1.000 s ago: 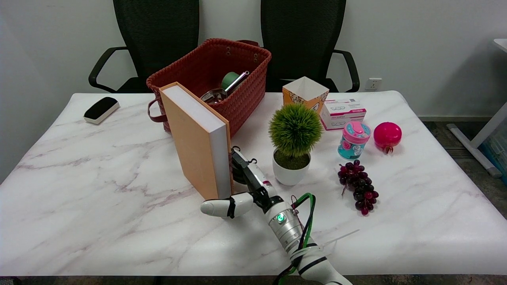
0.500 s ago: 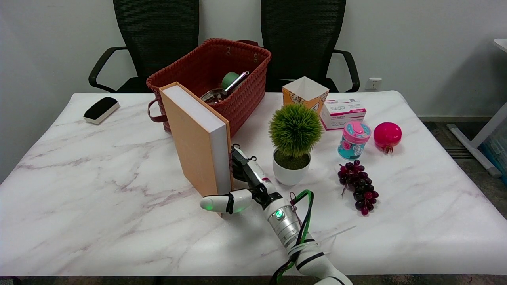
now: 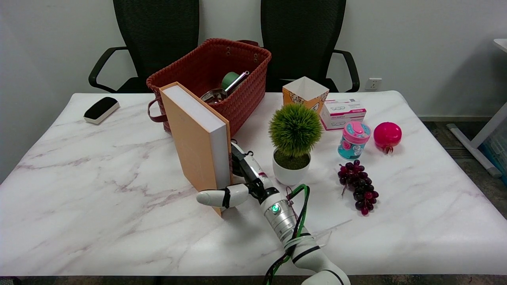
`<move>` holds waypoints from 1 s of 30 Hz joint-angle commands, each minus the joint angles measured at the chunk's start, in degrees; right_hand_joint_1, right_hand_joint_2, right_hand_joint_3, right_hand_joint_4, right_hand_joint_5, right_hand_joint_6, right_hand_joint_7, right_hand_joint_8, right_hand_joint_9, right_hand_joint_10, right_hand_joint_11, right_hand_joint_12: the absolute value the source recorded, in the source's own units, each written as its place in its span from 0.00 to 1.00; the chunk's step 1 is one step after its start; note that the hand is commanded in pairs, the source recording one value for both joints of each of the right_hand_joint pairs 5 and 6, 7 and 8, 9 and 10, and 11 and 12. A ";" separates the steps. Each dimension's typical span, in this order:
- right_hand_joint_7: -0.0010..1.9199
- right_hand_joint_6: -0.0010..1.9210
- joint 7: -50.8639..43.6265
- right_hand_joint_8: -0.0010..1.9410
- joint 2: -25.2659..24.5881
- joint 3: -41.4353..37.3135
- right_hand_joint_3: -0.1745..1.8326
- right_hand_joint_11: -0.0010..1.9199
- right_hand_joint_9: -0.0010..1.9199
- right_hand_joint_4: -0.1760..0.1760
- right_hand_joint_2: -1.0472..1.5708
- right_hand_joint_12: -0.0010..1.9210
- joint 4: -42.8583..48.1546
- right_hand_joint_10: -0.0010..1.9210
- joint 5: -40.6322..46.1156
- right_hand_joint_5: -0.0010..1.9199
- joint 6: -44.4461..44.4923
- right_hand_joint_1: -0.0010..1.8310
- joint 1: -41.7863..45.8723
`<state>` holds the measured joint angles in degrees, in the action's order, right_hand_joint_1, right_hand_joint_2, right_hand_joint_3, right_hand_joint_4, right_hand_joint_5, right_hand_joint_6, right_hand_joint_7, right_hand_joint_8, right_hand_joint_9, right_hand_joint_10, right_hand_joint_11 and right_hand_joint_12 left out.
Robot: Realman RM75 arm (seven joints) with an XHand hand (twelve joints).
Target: Pick up the yellow book.
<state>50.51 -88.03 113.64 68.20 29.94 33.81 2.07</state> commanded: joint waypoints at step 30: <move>0.31 0.19 -0.53 0.30 -3.12 0.39 0.30 0.37 0.37 0.50 0.45 0.37 -3.01 0.37 -0.25 0.19 -2.89 0.55 -4.41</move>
<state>50.04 -90.42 113.90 66.03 29.70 31.26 -1.45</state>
